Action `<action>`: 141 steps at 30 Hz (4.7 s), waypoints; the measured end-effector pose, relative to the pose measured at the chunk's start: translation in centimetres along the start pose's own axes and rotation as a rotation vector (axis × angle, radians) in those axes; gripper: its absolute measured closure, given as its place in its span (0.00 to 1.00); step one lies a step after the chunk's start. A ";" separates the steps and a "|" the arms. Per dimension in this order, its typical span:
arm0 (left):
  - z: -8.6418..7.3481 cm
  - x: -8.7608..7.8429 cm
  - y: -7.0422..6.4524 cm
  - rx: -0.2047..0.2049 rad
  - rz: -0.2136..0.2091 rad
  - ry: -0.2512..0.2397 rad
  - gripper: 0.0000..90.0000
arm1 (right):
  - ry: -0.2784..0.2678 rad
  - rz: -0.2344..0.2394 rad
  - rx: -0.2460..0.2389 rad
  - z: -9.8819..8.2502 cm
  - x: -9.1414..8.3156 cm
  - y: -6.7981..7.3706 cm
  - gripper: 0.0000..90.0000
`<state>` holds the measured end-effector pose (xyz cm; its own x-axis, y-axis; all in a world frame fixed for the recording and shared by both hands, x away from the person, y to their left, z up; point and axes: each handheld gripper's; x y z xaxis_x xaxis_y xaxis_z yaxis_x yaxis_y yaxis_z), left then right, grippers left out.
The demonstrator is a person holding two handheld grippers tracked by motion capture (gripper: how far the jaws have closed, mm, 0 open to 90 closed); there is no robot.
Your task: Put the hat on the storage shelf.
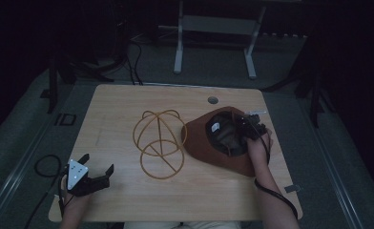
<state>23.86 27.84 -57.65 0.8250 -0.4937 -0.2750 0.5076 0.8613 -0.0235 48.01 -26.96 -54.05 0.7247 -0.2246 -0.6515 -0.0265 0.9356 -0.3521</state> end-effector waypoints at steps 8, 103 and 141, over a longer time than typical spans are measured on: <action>0.0 0.0 0.1 -0.011 0.000 0.000 0.03 | -0.015 -0.113 -0.058 0.2 -0.5 0.4 0.91; 23.9 3.6 -9.0 0.145 -0.328 -0.015 0.08 | -0.436 0.053 0.259 3.3 -17.2 -9.7 0.94; 29.2 17.6 -22.0 0.236 -0.472 0.112 0.15 | -0.468 0.078 0.251 3.2 -18.5 -10.0 0.94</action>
<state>34.49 -3.30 -33.90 0.4686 -0.7938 -0.3877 0.8696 0.4918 0.0440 37.03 -31.31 -36.32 0.9583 -0.0597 -0.2794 0.0313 0.9940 -0.1052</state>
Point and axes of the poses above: each handheld gripper's, and its own axes: x roughly forward along the jaws, z roughly out of its top, y roughly to its left, and after that the axes turned 14 degrees about -z, right-handed
